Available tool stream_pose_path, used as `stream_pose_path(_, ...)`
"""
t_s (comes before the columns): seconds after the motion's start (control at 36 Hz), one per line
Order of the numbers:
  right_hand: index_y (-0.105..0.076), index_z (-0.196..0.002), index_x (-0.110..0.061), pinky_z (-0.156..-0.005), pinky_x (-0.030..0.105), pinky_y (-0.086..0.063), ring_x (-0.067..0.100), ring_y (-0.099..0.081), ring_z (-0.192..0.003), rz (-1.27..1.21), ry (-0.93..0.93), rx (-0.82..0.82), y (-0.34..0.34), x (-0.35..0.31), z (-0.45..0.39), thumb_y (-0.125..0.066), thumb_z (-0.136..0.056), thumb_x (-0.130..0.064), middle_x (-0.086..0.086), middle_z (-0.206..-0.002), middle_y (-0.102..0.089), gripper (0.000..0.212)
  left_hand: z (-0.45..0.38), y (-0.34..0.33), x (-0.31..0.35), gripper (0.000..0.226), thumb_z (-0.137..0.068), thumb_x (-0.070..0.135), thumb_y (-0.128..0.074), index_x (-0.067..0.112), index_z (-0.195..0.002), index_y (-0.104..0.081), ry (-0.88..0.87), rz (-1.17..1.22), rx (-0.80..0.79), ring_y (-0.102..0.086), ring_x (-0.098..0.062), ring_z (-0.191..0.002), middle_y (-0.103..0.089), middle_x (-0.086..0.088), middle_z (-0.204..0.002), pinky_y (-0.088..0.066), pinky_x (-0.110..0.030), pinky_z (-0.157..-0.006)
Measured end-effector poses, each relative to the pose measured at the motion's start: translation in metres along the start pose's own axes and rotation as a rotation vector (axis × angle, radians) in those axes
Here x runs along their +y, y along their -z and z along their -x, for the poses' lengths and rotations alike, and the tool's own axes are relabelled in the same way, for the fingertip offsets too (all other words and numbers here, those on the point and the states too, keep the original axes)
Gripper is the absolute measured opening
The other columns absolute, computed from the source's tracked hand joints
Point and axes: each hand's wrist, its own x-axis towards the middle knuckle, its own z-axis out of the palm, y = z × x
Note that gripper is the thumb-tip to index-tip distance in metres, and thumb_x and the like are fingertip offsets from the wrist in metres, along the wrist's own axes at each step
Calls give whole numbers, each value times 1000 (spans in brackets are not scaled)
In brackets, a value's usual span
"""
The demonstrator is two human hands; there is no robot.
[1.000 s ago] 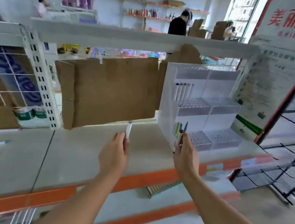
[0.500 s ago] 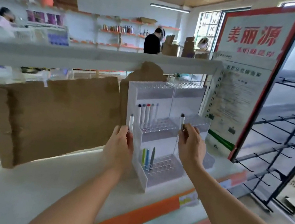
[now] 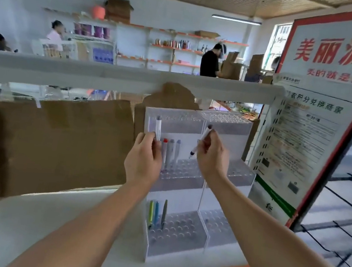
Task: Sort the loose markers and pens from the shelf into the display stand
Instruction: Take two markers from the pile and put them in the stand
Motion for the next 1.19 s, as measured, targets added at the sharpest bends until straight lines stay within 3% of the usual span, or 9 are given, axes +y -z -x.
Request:
stream_pose_path(0.14,-45,-90,-16,-59,37,-46,25,-54,-67,-82,46,-100,-10,9,-10,-47,-97,-18,4,-75,-55,8,4,-9,11,25,-96,21,-49,4,-111,-59,65,-38,14,-44,-12,-77,-58,-9,-106,-35,-23,-64)
stream_pose_path(0.28,-46,-87,-15,-58,31,-42,20,-53,-67,-64,52,-207,-16,15,-15,-48,-97,-19,2,-75,-56,11,3,-13,8,23,-98,20,-47,7,-113,-58,88,-98,30,-47,-14,-78,-57,-7,-106,-34,-24,-64)
stream_pose_path(0.36,-48,-89,-16,-62,36,-50,23,-58,-71,-34,68,-253,-19,15,-16,-50,-97,-20,5,-79,-61,9,1,-15,4,24,-98,19,-46,7,-115,-58,79,-120,27,-50,-15,-78,-57,-7,-106,-36,-25,-64)
stream_pose_path(0.44,-49,-86,-17,-59,30,-42,24,-56,-72,34,83,-291,-23,15,-15,-51,-96,-20,3,-79,-59,10,2,-15,1,24,-98,16,-46,7,-117,-56,62,-117,32,-56,-22,-83,-57,-7,-107,-37,-28,-64)
stream_pose_path(0.5,-52,-85,-15,-57,27,-37,23,-54,-72,109,82,-320,-26,15,-13,-50,-95,-22,2,-80,-59,12,2,-15,0,25,-97,16,-48,9,-120,-54,55,-112,34,-54,-18,-83,-58,-5,-108,-37,-26,-65)
stream_pose_path(0.58,-60,-89,-15,-62,27,-40,20,-53,-75,178,69,-285,-30,13,-9,-50,-94,-20,1,-87,-60,13,0,-15,-3,26,-97,16,-49,9,-122,-53,43,-104,35,-50,-13,-80,-58,-5,-109,-38,-25,-65)
stream_pose_path(0.75,-61,-93,-15,-89,34,-38,20,-51,-81,269,6,-231,-33,6,-11,-47,-93,-17,2,-92,-63,14,-1,-16,-5,26,-96,16,-51,10,-121,-53,32,-84,39,-54,-17,-81,-59,-4,-109,-43,-26,-66)
stream_pose_path(0.92,-61,-94,-19,-92,34,-36,21,-56,-83,326,-4,-278,-31,4,-12,-47,-92,-16,1,-91,-63,15,-1,-17,-9,26,-96,17,-49,9,-122,-53,40,-51,42,-50,-13,-82,-59,-5,-111,-42,-25,-67)
stream_pose_path(1.19,-58,-83,-22,-95,34,-34,18,-50,-71,292,-69,-295,-31,-1,-12,-48,-87,-11,-4,-74,-55,16,0,-17,-9,27,-96,17,-49,7,-121,-54,30,-34,33,-48,-12,-81,-60,-6,-109,-39,-25,-66)
